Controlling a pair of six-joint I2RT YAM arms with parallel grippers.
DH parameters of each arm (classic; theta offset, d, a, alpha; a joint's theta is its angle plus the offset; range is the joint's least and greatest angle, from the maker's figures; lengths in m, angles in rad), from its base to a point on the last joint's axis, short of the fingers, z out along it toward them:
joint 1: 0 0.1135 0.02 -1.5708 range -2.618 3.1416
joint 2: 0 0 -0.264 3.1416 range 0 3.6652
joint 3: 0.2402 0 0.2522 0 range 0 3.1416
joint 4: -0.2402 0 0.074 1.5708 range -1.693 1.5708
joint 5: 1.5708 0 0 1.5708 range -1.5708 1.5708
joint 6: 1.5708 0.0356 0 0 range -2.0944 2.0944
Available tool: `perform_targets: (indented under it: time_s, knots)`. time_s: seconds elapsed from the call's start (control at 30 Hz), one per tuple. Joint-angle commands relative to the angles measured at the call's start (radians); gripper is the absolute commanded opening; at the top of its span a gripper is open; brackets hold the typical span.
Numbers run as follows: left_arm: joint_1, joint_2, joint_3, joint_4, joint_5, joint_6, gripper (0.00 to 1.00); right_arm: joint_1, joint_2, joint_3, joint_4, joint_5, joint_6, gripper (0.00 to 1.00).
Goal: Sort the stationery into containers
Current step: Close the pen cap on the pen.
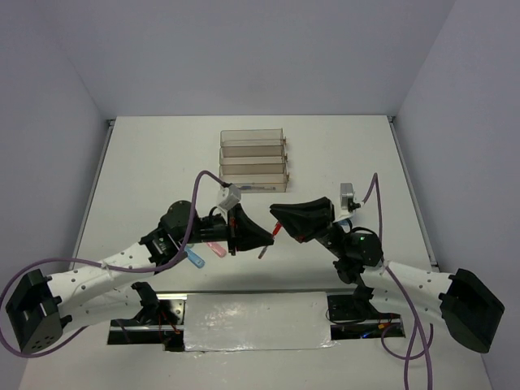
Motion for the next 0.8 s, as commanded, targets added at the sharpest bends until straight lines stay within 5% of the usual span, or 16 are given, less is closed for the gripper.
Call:
perform_targets:
  time_s: [0.0, 0.33, 0.77]
  knots:
    - [0.033, -0.057, 0.033, 0.383, -0.126, -0.028, 0.0, 0.012, 0.071, -0.077, 0.049, -0.063, 0.038, 0.0]
    - [0.031, -0.026, -0.016, 0.506, -0.148, -0.047, 0.0, 0.035, 0.142, -0.045, 0.097, -0.02, 0.088, 0.0]
    - [0.096, -0.09, 0.053, 0.383, -0.16, 0.036, 0.0, 0.093, 0.272, -0.071, 0.137, -0.012, 0.102, 0.0]
